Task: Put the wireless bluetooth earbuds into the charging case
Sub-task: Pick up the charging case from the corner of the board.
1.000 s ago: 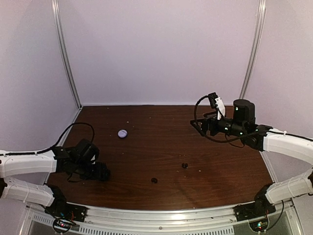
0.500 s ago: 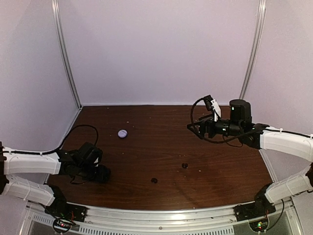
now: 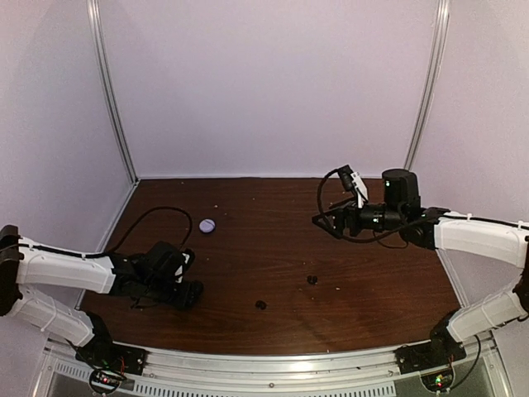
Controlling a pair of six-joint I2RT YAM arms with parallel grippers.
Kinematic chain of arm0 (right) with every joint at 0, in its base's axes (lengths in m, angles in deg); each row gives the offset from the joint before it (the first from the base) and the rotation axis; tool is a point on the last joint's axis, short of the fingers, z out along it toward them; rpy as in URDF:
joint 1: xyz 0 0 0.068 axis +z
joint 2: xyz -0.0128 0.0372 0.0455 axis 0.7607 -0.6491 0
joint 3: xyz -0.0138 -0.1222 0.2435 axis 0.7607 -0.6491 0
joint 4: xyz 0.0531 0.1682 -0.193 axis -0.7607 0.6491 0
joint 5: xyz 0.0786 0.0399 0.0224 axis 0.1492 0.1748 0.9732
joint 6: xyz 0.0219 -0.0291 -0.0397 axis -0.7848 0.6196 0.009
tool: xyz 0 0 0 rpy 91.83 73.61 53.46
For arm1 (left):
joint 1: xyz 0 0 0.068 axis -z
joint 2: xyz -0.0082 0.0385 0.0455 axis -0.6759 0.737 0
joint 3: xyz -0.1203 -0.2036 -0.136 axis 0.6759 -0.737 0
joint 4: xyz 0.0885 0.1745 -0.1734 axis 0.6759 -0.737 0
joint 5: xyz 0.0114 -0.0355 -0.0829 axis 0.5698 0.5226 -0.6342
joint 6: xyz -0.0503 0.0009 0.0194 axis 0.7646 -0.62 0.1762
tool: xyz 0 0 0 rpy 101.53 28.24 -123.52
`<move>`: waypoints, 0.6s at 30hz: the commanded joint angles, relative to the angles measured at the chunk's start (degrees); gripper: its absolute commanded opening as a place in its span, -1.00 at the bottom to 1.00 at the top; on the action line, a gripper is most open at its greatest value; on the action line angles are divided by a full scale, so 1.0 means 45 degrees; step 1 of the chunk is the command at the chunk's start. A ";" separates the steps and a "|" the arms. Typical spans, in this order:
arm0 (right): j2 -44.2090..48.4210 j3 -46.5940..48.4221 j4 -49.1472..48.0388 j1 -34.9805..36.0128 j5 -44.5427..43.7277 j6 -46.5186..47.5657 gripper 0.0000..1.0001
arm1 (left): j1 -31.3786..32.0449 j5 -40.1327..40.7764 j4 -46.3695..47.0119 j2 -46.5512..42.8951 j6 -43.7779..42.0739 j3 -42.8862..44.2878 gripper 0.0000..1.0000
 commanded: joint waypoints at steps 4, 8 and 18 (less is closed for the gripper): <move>-0.0393 -0.0006 -0.0278 -0.0084 0.1342 -0.0615 0.91 | 0.0266 -0.0758 0.2465 -0.0054 -0.2571 0.0567 -0.40; -0.0909 -0.0134 -0.0725 -0.0086 0.2244 -0.1195 0.81 | 0.1002 -0.0557 0.3076 0.0191 -0.3887 0.1089 -0.41; -0.1860 -0.0977 -0.3510 0.0527 0.4258 -0.4114 0.45 | 0.3504 0.0950 0.4592 0.1509 -0.7370 0.3610 -0.43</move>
